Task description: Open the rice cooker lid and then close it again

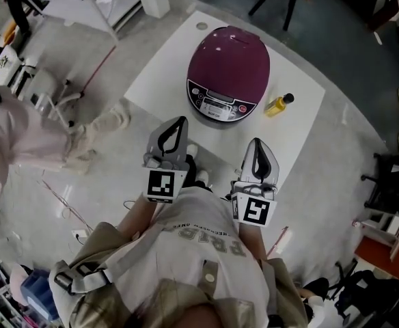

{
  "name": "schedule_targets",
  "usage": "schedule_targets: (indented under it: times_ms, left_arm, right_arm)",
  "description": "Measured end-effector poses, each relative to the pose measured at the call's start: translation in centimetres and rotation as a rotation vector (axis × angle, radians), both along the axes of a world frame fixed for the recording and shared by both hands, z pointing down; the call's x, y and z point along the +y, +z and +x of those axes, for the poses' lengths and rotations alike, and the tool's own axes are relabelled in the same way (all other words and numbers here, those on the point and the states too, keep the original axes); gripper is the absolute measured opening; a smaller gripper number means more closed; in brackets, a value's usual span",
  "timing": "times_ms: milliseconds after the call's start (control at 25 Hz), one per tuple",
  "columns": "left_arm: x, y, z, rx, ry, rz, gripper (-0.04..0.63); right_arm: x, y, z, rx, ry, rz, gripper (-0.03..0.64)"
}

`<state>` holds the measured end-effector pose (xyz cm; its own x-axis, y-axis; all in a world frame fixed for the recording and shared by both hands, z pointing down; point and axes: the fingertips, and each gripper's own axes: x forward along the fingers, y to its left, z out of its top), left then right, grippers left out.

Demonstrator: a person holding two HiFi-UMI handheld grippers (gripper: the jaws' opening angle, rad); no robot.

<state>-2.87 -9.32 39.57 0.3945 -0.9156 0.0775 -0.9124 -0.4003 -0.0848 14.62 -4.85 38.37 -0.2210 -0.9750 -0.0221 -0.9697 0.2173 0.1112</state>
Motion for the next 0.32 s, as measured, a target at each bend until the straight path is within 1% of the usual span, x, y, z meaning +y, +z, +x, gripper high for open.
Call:
schedule_targets:
  times_ms: [320]
  left_arm:
    - [0.16, 0.54, 0.13, -0.016, 0.007, 0.008, 0.009]
  right_arm:
    - [-0.14, 0.30, -0.07, 0.013, -0.009, -0.006, 0.000]
